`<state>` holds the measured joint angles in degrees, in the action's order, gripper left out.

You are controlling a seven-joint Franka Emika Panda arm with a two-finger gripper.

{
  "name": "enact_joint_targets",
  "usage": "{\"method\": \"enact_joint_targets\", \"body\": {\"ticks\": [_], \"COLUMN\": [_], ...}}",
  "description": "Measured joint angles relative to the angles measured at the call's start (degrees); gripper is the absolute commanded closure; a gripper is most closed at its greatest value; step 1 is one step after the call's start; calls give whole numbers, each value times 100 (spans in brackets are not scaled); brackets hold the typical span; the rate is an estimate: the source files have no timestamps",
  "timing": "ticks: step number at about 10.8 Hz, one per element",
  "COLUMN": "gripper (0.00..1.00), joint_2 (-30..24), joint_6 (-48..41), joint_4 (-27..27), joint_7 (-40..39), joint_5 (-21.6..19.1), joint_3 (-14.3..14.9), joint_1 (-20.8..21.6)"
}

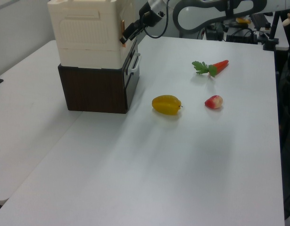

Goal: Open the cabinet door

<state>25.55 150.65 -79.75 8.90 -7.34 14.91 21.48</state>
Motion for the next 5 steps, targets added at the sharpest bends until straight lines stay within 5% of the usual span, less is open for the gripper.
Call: {"method": "enact_joint_targets", "body": {"ticks": [3, 5], "gripper": [98, 100], "joint_2": [27, 38], "joint_6": [151, 182], "joint_4": [8, 10], "joint_7": [4, 4], "joint_5": [24, 57], "joint_3": [13, 13], "joint_1": [6, 11]}}
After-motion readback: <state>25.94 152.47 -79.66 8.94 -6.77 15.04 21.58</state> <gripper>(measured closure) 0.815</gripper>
